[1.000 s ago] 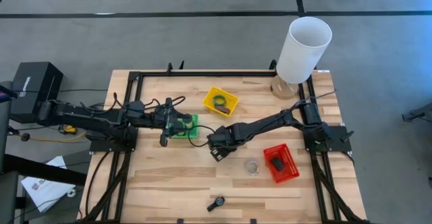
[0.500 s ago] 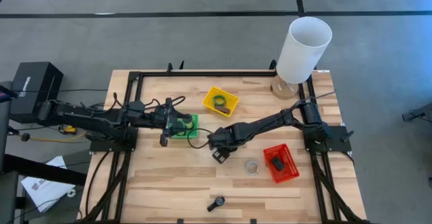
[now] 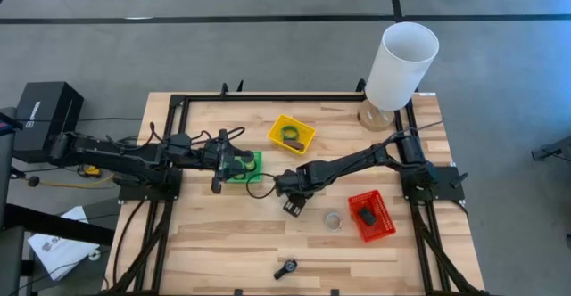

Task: Pick & Place Office items
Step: Put the black digital clock into the red basket

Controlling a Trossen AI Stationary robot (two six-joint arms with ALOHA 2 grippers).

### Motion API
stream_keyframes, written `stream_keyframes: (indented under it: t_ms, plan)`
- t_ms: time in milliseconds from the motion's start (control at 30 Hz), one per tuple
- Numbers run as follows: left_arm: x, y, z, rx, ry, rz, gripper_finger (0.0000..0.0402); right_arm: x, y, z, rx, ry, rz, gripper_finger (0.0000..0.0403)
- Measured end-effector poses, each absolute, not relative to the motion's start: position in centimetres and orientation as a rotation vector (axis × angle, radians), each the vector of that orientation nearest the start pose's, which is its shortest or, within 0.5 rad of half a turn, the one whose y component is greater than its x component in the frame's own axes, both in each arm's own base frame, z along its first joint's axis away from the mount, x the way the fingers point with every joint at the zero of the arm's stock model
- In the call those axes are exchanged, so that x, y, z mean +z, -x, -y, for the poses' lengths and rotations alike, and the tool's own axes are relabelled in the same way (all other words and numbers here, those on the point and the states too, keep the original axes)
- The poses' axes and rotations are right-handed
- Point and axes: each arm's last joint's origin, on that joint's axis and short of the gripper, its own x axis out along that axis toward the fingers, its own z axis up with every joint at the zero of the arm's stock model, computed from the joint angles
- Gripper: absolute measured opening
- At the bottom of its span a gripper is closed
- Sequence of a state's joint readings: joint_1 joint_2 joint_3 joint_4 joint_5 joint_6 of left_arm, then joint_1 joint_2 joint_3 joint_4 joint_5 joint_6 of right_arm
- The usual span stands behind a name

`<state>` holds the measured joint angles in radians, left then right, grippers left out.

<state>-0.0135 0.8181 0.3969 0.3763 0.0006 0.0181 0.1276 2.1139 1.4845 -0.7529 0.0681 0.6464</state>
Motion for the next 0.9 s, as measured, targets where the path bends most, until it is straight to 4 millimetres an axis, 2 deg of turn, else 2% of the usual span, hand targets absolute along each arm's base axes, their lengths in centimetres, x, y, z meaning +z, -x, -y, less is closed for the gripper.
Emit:
stream_keyframes:
  t_ms: [133, 267, 400, 567, 667, 800, 900]
  plan:
    - [24.6, -18.4, 0.3, -0.015, -0.018, -0.045, 0.0213, 14.0, -40.2, -5.1, -0.354, -0.363, -1.368, 0.0166]
    - [24.6, -18.4, 0.3, -0.015, -0.018, -0.045, 0.0213, 15.0, -39.6, -5.4, -0.315, -0.307, -1.474, 0.0151]
    - [24.6, -18.4, 0.3, -0.015, -0.018, -0.045, 0.0213, 16.8, -39.3, -6.0, -0.283, -0.242, -1.555, 0.0142]
    - [24.6, -18.4, 0.3, -0.015, -0.018, -0.045, 0.0213, 20.2, -39.4, -7.4, -0.243, -0.183, -1.592, 0.0164]
    - [24.6, -18.4, 0.3, -0.015, -0.018, -0.045, 0.0213, 22.0, -39.1, -8.5, -0.222, -0.150, -1.615, 0.0164]
    - [24.6, -18.4, 0.3, -0.015, -0.018, -0.045, 0.0213, 24.1, -37.8, -10.0, -0.208, -0.117, -1.642, 0.0143]
    - [24.6, -18.4, 0.3, -0.015, -0.018, -0.045, 0.0213, 25.7, -35.9, -11.1, -0.231, -0.104, -1.682, 0.0142]
